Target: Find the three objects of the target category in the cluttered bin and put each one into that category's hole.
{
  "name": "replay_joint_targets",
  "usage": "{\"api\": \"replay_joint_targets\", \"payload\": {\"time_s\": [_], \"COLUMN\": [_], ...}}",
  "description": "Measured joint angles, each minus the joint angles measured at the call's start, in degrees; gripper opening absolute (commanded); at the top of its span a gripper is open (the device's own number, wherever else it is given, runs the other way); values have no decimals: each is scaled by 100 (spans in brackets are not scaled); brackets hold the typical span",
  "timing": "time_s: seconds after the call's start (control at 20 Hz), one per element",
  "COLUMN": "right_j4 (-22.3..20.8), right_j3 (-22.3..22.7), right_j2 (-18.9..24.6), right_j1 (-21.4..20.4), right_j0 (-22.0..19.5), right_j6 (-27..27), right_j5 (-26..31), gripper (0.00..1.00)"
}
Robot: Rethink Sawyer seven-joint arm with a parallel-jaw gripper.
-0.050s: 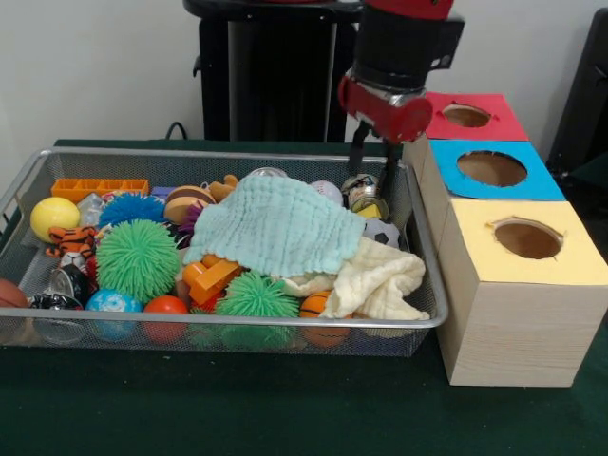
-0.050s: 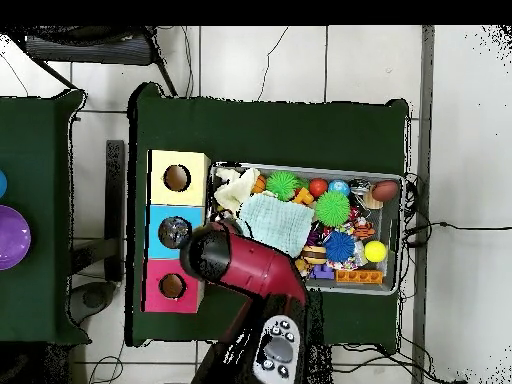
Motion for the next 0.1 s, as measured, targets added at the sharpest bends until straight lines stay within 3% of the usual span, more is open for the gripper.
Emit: {"api": "replay_joint_targets", "payload": {"time_s": [0.1], "right_j4": [-149], "right_j3": [-119], "right_j2": [-2], "right_j1": [129], "right_j0": [-77], "right_j6": [0], "right_j5": [-15], "gripper": [100]}}
